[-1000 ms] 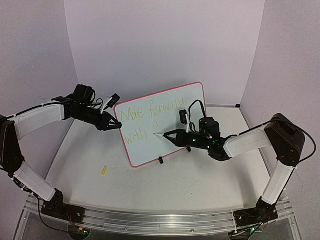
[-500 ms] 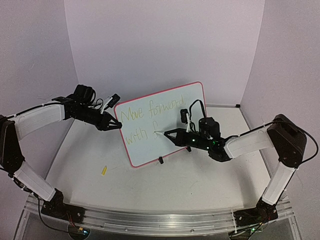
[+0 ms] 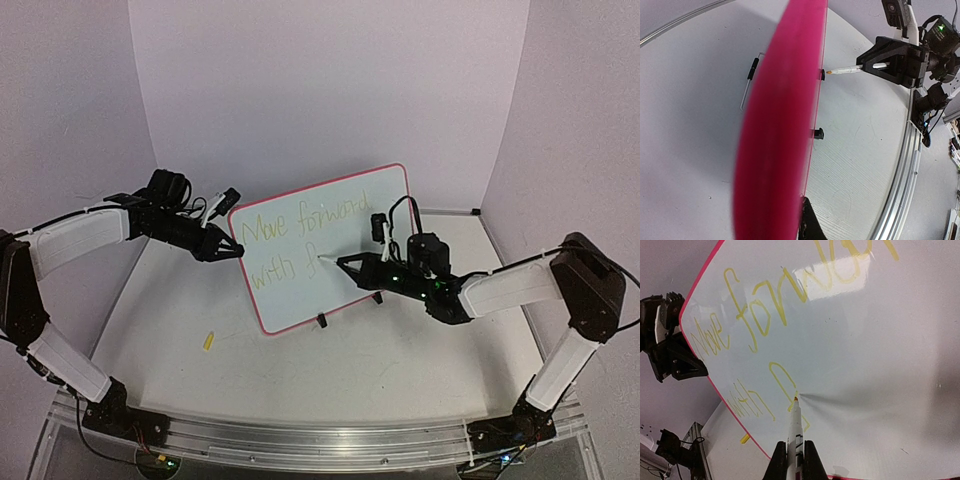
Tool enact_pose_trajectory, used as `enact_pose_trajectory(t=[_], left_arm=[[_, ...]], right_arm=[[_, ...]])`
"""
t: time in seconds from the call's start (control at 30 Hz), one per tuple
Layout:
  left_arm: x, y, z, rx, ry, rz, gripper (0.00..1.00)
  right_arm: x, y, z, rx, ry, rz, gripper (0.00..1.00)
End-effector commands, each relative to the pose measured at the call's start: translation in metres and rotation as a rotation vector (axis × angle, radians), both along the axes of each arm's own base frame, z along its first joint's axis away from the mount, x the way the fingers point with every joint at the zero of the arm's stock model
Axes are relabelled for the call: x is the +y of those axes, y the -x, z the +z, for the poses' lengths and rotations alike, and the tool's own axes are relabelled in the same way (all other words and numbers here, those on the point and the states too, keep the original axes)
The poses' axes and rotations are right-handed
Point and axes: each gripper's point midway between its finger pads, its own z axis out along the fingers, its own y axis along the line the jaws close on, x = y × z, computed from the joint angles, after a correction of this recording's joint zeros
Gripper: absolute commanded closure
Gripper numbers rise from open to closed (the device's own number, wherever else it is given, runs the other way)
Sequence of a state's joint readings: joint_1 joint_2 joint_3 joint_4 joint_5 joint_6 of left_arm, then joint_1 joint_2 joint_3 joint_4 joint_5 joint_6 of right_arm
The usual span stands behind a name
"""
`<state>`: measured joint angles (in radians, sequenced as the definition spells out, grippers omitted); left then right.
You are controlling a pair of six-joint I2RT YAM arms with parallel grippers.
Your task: Write a sentence on the whiteboard
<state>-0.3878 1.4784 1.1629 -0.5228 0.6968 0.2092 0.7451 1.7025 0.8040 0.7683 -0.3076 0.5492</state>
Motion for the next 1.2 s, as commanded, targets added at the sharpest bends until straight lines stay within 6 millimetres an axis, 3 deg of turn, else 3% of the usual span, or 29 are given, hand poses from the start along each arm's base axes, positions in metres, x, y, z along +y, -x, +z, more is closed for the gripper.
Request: enact_pose_trajectory(t=[0.0, 0.4, 0.83, 1.17], left_arm=[[0.0, 0.002, -0.032, 0.024, -0.109, -0.005, 1.0], [0.0, 0.003, -0.032, 0.023, -0.11, -0.006, 1.0], [0.0, 0.002, -0.033, 0.025, -0.111, -0.006, 1.0], [0.0, 0.002, -0.033, 0.025, -0.111, -0.007, 1.0]], right_arm=[[-0.011, 0.01, 0.033, -0.075, -0.047, 0.006, 1.0], [-0.005, -0.002, 0.007, -0.02, -0.014, -0.004, 1.0], [-0.005, -0.019, 0.009, -0.031, -0.013, -0.028, 1.0], [0.0, -0.012, -0.002, -0.008, 0.022, 0.029, 1.0]])
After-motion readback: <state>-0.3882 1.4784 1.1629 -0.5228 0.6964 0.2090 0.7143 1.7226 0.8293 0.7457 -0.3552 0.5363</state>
